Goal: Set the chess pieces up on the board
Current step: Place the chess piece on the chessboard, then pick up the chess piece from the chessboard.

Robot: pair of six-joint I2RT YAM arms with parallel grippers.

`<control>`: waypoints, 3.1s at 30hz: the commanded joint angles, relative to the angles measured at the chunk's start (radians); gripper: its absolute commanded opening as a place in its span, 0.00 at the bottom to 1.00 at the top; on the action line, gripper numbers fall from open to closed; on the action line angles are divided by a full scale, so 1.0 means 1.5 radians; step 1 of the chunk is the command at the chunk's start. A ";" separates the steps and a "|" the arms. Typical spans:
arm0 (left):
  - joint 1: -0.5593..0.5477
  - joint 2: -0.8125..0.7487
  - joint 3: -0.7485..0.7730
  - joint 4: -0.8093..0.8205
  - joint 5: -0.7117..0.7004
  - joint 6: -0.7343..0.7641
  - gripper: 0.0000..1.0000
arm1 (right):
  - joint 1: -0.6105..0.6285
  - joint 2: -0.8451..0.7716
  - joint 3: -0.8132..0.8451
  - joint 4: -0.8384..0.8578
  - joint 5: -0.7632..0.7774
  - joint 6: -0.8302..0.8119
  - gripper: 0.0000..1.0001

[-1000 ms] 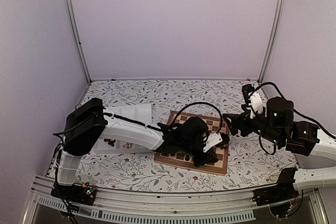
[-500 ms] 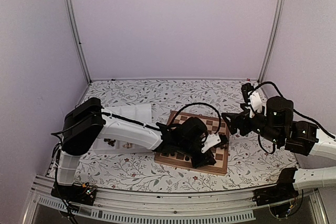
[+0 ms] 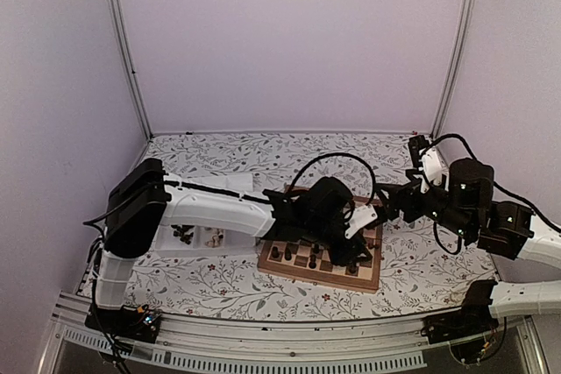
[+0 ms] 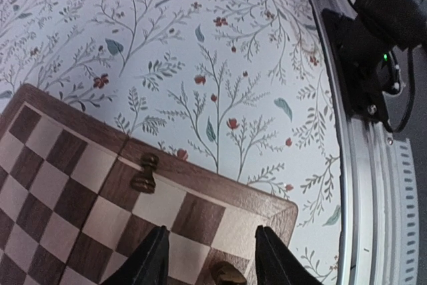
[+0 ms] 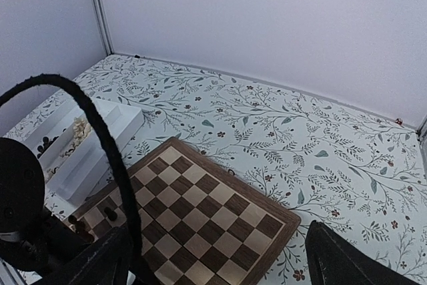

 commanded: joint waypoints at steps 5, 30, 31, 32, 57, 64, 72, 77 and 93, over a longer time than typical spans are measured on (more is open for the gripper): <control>0.027 0.083 0.153 -0.105 0.059 0.017 0.46 | -0.042 -0.001 0.042 -0.008 0.005 0.010 0.92; 0.042 0.144 0.252 -0.141 0.053 0.017 0.45 | -0.070 0.040 0.038 0.014 -0.030 0.016 0.92; 0.046 0.146 0.256 -0.139 0.052 0.017 0.45 | -0.071 0.041 0.038 0.016 -0.032 0.015 0.91; 0.049 0.150 0.261 -0.140 0.049 0.017 0.45 | -0.072 0.042 0.038 0.018 -0.033 0.015 0.92; 0.059 0.254 0.370 -0.249 0.066 0.064 0.35 | -0.101 0.049 0.034 0.020 -0.065 0.011 0.91; 0.056 0.254 0.367 -0.264 0.066 0.088 0.27 | -0.102 0.048 0.035 0.020 -0.063 0.011 0.92; 0.053 0.245 0.357 -0.252 0.053 0.097 0.15 | -0.103 0.047 0.034 0.018 -0.063 0.014 0.91; 0.067 0.190 0.306 -0.193 0.068 0.069 0.11 | -0.104 0.039 0.048 0.011 -0.066 0.020 0.91; 0.188 -0.217 -0.123 0.148 0.128 -0.071 0.12 | -0.115 0.171 0.163 -0.005 -0.223 0.086 0.74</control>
